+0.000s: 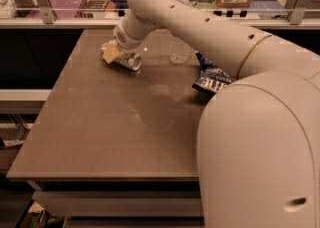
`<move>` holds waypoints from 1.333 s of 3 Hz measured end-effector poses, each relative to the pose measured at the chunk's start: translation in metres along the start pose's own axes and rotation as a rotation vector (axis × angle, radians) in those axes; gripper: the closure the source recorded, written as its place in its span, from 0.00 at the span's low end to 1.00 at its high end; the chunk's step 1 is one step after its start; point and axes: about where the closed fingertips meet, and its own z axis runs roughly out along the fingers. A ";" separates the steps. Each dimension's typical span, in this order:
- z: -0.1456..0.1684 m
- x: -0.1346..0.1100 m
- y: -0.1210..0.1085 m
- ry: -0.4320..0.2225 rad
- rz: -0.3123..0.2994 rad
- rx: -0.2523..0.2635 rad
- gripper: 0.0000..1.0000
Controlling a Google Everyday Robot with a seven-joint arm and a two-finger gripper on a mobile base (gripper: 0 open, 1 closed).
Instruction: Knock redbull can over
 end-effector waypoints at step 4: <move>0.002 -0.002 0.002 -0.007 0.000 0.001 0.37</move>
Offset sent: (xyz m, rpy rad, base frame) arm 0.0006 0.0019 -0.0011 0.0057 -0.0073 -0.0026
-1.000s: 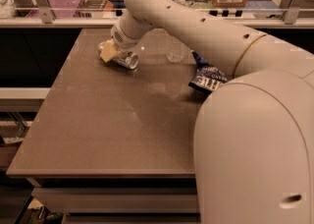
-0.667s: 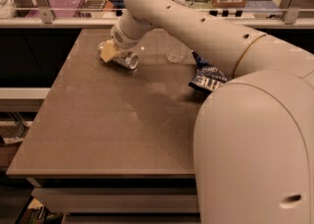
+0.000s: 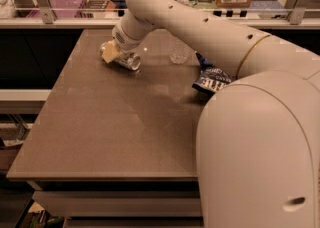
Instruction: Knock redbull can over
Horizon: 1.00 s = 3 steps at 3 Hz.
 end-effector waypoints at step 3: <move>0.003 0.001 0.001 0.004 -0.001 -0.004 0.00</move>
Offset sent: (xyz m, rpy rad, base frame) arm -0.0004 0.0016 -0.0023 -0.0012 0.0032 0.0025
